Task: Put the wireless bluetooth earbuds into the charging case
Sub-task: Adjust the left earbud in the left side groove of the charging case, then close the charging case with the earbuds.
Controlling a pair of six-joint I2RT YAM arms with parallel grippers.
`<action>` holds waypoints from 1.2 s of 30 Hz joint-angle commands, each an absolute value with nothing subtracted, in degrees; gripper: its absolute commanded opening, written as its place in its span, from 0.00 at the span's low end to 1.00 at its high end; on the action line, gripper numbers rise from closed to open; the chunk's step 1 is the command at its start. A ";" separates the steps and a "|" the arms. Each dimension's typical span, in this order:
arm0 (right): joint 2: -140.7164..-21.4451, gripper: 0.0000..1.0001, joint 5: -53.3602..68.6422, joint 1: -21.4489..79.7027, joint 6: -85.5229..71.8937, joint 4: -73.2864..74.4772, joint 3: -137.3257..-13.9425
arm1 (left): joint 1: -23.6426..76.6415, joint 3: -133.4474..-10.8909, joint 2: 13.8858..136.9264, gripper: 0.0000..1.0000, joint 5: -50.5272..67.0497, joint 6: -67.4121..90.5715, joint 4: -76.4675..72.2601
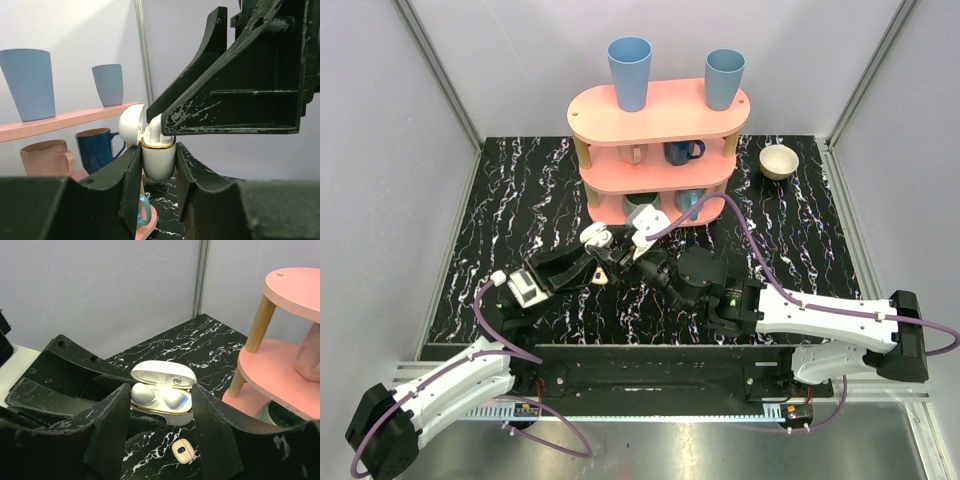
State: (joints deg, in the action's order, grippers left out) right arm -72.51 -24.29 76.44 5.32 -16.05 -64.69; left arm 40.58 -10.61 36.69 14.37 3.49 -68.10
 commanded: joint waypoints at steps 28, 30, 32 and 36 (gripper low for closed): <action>-62.76 0.71 -35.77 72.69 6.69 -19.61 -61.43 | 40.87 -12.30 36.74 0.00 18.89 3.08 -68.91; -62.06 0.72 -34.72 69.97 3.79 -15.04 -62.05 | 40.87 -12.57 36.56 0.00 19.51 3.08 -68.56; -60.91 0.72 -32.61 66.99 0.64 -11.27 -62.66 | 40.87 -12.57 36.56 0.00 20.03 3.25 -68.38; -59.77 0.73 -27.87 62.23 -5.18 -4.49 -64.24 | 40.87 -13.01 36.39 0.00 21.53 3.60 -66.54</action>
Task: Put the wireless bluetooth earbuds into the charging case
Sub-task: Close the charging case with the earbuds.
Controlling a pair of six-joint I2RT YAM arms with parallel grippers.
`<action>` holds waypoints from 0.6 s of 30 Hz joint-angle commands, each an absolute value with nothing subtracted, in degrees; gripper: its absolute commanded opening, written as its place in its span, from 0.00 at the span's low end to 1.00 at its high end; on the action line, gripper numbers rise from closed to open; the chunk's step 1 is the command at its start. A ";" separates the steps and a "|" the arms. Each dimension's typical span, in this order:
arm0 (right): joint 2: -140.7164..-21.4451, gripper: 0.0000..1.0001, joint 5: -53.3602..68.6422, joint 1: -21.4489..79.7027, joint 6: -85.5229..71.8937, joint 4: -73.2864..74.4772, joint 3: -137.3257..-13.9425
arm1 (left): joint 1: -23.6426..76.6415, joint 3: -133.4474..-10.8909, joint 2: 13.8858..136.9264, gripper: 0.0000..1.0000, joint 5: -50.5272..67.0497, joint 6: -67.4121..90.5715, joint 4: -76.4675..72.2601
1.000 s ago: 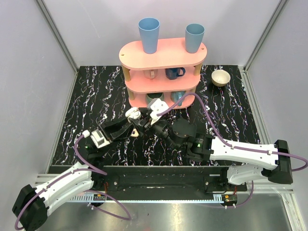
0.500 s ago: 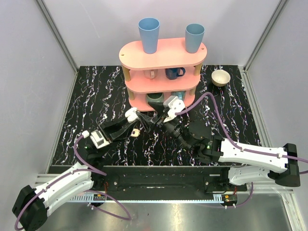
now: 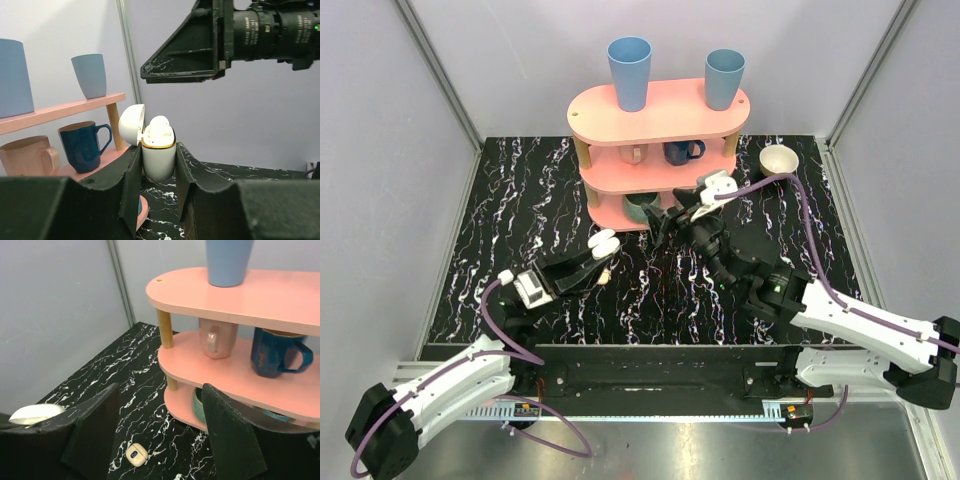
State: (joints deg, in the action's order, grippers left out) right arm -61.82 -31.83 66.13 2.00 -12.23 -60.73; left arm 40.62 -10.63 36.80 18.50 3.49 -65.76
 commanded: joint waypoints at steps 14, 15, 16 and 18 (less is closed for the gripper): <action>-64.24 0.82 -11.62 53.61 -16.18 9.93 -72.94 | 40.87 -14.15 36.30 0.00 28.91 4.83 -61.35; -64.86 0.82 -9.08 53.61 -16.00 10.54 -73.65 | 40.87 -14.24 36.39 0.00 29.18 4.92 -61.35; -66.52 0.82 -7.75 53.61 -15.74 12.11 -75.04 | 40.87 -14.24 36.73 0.00 29.44 5.01 -61.35; -68.28 0.82 -3.89 53.61 -14.94 13.62 -76.54 | 40.87 -14.59 37.09 0.00 30.67 5.18 -61.35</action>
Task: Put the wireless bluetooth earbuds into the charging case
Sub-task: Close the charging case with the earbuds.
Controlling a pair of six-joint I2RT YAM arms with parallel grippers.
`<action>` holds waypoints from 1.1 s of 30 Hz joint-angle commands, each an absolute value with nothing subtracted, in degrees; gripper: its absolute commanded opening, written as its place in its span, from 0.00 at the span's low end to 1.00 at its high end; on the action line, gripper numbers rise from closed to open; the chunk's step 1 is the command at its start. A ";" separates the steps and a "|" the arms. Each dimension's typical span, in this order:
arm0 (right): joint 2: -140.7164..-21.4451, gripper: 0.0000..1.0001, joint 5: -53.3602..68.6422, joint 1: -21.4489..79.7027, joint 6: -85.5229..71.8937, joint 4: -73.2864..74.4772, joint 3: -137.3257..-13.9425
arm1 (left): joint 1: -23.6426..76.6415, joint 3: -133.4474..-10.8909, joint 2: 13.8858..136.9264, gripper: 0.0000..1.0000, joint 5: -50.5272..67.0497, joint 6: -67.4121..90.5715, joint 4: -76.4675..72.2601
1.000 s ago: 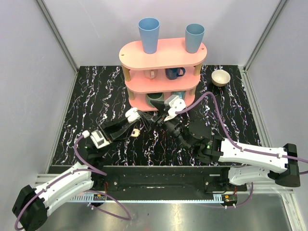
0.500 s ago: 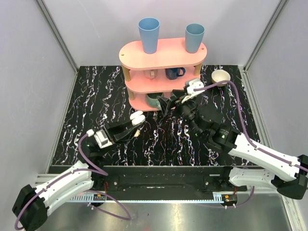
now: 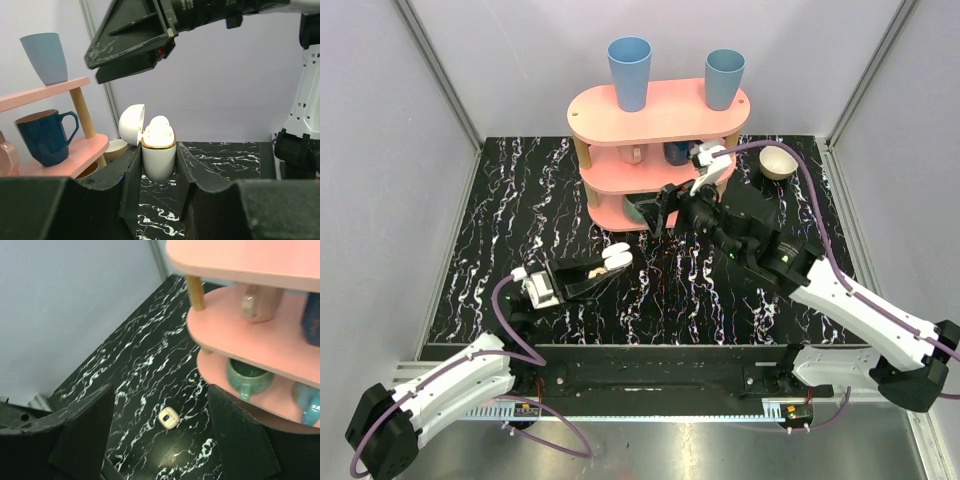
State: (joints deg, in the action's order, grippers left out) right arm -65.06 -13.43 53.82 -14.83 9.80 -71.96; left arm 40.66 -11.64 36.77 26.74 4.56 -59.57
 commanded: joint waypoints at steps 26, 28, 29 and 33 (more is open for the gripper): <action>-72.69 0.85 3.77 53.61 -14.59 15.73 -74.36 | 40.96 -18.19 38.15 0.00 30.15 0.44 -53.26; -72.51 0.85 4.22 53.61 -14.76 15.56 -73.83 | 40.96 -17.84 37.71 0.00 28.84 0.61 -53.35; -72.42 0.84 4.57 53.61 -14.94 15.38 -73.74 | 40.96 -17.58 37.53 0.00 28.48 0.96 -53.78; -71.98 0.83 5.45 53.61 -15.91 13.72 -72.25 | 40.96 -16.79 36.83 0.00 26.46 2.11 -55.46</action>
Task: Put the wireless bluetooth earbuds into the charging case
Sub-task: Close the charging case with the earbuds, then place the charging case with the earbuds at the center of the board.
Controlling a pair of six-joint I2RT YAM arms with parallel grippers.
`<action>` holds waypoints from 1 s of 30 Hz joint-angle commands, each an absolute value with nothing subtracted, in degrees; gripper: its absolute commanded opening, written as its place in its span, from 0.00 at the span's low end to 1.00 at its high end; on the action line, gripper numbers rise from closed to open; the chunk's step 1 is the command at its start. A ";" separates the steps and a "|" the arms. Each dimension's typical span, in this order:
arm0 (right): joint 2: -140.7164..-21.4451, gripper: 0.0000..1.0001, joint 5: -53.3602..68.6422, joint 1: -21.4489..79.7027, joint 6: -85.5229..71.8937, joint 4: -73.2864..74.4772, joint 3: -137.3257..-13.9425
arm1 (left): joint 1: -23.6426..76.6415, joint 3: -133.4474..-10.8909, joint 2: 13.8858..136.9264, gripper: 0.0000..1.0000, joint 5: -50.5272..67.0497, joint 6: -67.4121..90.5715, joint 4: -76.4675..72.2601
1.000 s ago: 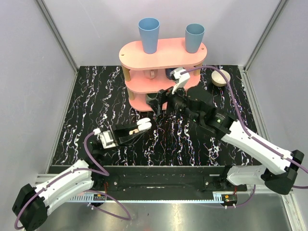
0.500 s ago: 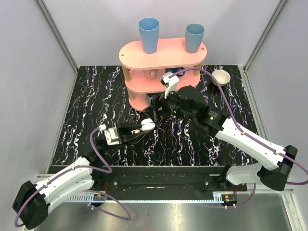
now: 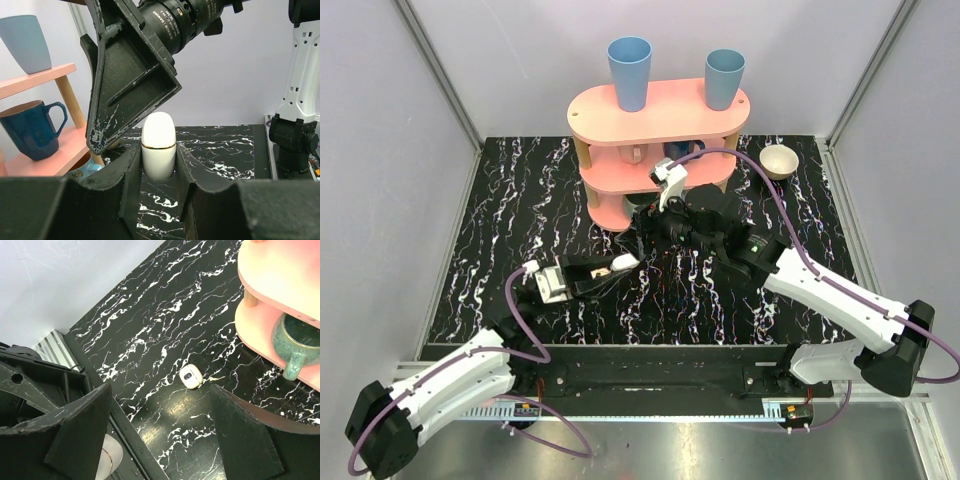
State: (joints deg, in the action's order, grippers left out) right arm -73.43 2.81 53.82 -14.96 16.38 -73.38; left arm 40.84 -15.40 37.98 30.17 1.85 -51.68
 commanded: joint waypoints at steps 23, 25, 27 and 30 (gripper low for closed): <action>-51.16 0.89 -36.47 53.61 -23.03 10.37 -53.54 | 40.25 -29.09 57.71 0.00 23.29 31.10 -34.71; -50.45 0.89 -36.65 53.61 -23.47 10.46 -52.65 | 40.25 -30.67 61.07 0.00 24.77 34.61 -36.12; -49.40 0.90 -36.13 53.61 -23.55 10.46 -52.12 | 40.34 -32.42 65.73 0.00 25.75 36.20 -36.47; -48.08 0.89 -35.77 53.61 -23.64 10.20 -51.77 | 40.34 -32.96 70.65 0.00 24.61 40.42 -37.60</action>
